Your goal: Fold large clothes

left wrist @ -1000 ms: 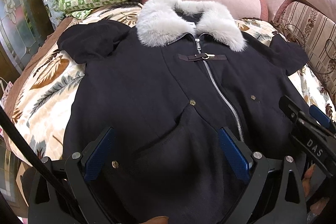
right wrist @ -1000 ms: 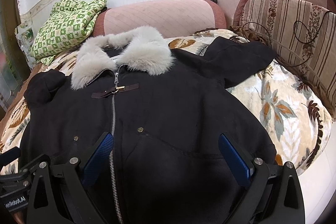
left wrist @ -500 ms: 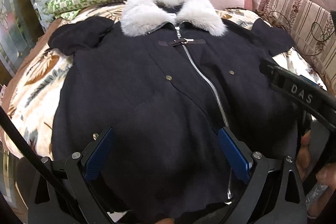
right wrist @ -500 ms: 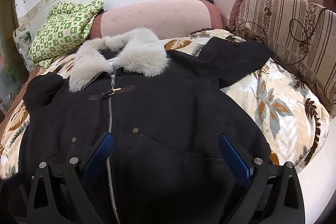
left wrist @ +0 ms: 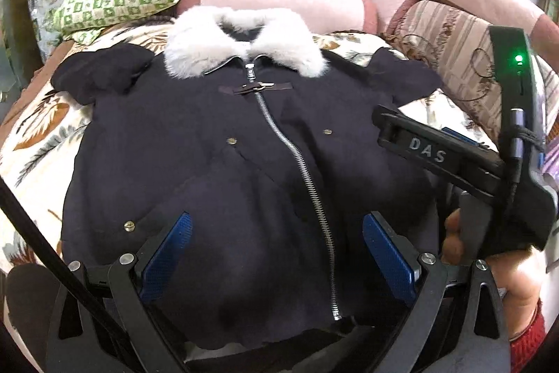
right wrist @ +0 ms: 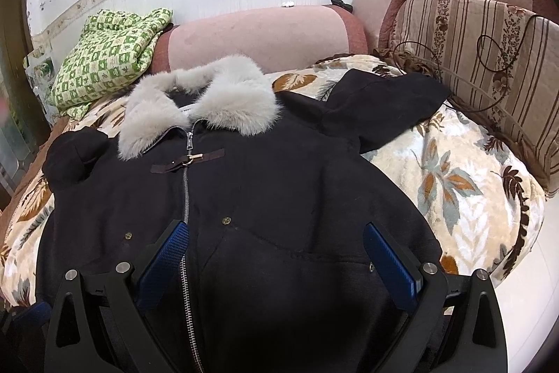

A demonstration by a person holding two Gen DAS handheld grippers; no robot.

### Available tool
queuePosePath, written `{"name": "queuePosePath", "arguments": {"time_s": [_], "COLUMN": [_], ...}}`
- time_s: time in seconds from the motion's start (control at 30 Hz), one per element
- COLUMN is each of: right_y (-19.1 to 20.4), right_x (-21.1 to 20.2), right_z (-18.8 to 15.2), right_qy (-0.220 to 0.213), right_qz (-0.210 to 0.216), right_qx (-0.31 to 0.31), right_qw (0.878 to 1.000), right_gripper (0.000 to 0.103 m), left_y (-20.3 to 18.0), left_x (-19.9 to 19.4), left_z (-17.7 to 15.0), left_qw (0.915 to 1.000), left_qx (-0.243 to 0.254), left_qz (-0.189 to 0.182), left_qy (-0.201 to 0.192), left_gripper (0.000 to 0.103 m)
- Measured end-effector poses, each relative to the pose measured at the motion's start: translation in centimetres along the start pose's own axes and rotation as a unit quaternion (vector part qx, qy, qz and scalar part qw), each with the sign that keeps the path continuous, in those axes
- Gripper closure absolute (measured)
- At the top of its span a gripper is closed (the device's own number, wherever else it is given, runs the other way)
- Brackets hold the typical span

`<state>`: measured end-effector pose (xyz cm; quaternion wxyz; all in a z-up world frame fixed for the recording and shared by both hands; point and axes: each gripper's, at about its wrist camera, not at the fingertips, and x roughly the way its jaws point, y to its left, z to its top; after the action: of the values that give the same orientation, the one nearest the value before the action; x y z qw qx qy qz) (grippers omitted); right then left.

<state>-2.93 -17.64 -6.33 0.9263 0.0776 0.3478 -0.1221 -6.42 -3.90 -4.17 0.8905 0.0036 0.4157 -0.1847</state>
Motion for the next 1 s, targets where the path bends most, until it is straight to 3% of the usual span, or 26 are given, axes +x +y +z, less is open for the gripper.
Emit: {"name": "queuePosePath", "arguments": {"time_s": [0.2,0.33,0.43,0.63,0.83,1.0], "right_y": [-0.3,-0.5,-0.4,-0.5,-0.8,0.2], "right_x": [-1.1,-3.4,-6.0,-14.9,-23.8,-25.0], "right_z": [0.4,1.4,2.4,6.1,10.6,11.2], "right_qy": [0.012,0.017,0.016,-0.068,-0.169,-0.197], "right_qz": [0.014,0.046,0.076,0.103,0.134,0.133], "right_qx": [0.011,0.032,0.044,0.019,0.003,-0.001], "right_qw": [1.000,0.998,0.996,0.992,0.976,0.971], "right_gripper": [0.002,0.001,0.001,0.001,0.001,0.001], "left_y": [-0.2,-0.2,0.1,1.7,2.2,2.3], "left_x": [-1.1,-1.8,-2.2,-4.8,-7.3,-8.2], "left_z": [0.1,0.3,0.8,3.1,4.2,3.9], "left_qw": [0.9987,0.9993,0.9996,0.9975,0.9919,0.9914], "left_qx": [-0.005,-0.004,0.004,0.005,0.015,0.016], "left_qz": [-0.047,-0.027,0.009,0.044,0.091,0.089], "left_qy": [-0.018,-0.027,-0.027,-0.055,-0.088,-0.094], "left_gripper": [0.005,0.005,0.005,0.005,0.005,0.005]}}
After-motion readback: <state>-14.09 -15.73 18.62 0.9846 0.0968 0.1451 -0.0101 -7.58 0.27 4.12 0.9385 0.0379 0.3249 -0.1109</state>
